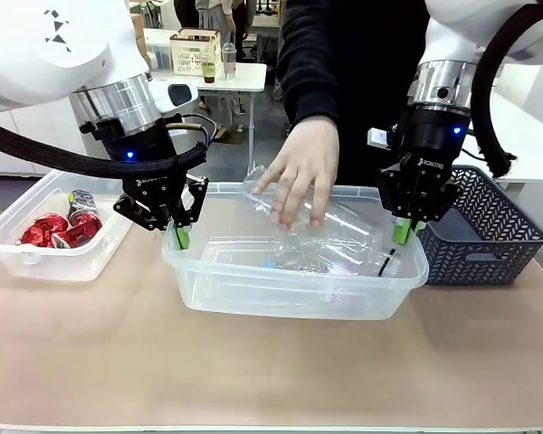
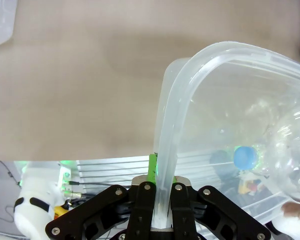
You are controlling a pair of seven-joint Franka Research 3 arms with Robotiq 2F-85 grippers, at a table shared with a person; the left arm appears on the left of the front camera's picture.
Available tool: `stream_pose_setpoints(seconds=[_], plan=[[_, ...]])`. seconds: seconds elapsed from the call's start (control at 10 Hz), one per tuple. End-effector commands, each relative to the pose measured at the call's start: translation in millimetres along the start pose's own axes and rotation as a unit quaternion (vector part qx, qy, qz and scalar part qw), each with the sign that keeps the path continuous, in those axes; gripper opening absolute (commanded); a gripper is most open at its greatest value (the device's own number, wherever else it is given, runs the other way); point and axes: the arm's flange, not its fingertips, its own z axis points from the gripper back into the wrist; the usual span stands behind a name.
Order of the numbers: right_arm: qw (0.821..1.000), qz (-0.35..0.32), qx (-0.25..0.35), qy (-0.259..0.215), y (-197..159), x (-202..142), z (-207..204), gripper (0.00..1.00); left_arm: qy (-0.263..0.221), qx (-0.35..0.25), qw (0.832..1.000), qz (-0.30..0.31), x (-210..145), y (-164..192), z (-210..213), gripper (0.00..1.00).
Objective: Sort the waste into each basket.
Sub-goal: Offer the picked Organizing box to the human.
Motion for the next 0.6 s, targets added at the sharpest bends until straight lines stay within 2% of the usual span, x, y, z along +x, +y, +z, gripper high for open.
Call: stream_pose_setpoints(seconds=[0.0,0.5], plan=[[1.0,0.008,-0.005,0.008,1.8,-2.9,5.0,0.0,-0.004,-0.004,1.0,0.012,-0.4,5.0,0.5,0.0],[1.0,0.008,-0.005,0.008,1.8,-2.9,5.0,0.0,-0.004,-0.004,1.0,0.012,-0.4,5.0,0.5,0.0]])
